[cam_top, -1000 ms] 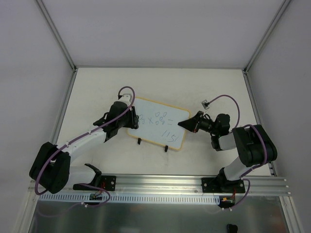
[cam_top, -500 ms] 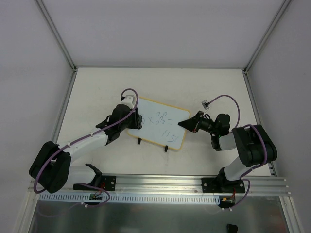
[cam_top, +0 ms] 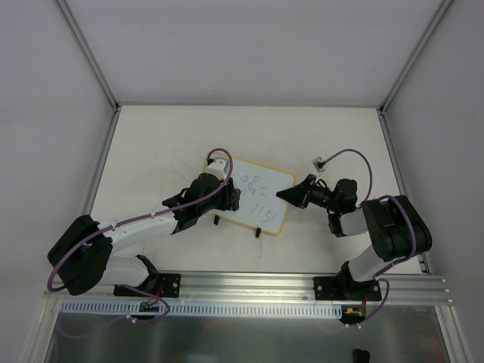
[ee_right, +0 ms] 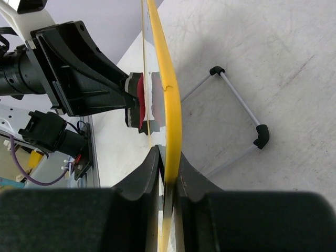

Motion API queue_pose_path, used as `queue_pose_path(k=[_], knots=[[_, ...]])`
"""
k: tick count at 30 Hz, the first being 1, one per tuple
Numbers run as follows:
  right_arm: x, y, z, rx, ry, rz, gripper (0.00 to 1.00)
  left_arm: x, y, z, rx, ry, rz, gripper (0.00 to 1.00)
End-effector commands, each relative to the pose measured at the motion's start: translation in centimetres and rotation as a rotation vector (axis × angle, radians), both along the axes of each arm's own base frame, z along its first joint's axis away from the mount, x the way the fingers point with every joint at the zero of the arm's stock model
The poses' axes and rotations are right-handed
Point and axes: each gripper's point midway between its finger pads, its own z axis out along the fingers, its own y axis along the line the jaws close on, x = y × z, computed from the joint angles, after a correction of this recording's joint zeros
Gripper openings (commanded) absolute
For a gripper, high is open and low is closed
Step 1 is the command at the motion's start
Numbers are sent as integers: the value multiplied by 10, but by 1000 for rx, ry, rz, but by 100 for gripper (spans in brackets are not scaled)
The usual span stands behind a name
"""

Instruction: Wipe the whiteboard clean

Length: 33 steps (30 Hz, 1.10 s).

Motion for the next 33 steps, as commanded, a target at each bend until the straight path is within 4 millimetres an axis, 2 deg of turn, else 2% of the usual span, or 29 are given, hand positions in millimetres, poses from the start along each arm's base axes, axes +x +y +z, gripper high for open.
queue_pose_path(k=[1, 4, 7, 11, 15, 20, 24, 27, 33], knots=[[9, -1, 23, -43, -322, -40, 0, 10, 8, 12, 3, -63, 58, 0], [10, -1, 22, -49, -333, -51, 0, 24, 27, 17, 32, -84, 105, 0], [9, -3, 23, -54, -344, -59, 0, 31, 46, 14, 35, -77, 133, 0], [8, -3, 23, -58, -350, -63, 0, 46, 84, 6, 90, -85, 231, 0], [7, -2, 23, -57, -352, -59, 0, 51, 100, 2, 113, -84, 281, 0], [7, -1, 23, -54, -347, -53, 0, 52, 91, 2, 74, -82, 255, 0], [8, 0, 24, -52, -346, -48, 0, 50, 75, 11, 45, -122, 223, 0], [8, 0, 23, -52, -343, -47, 0, 44, 54, 19, 30, -143, 180, 0], [8, 1, 24, -50, -345, -41, 0, 25, 13, 20, 19, -150, 108, 0]])
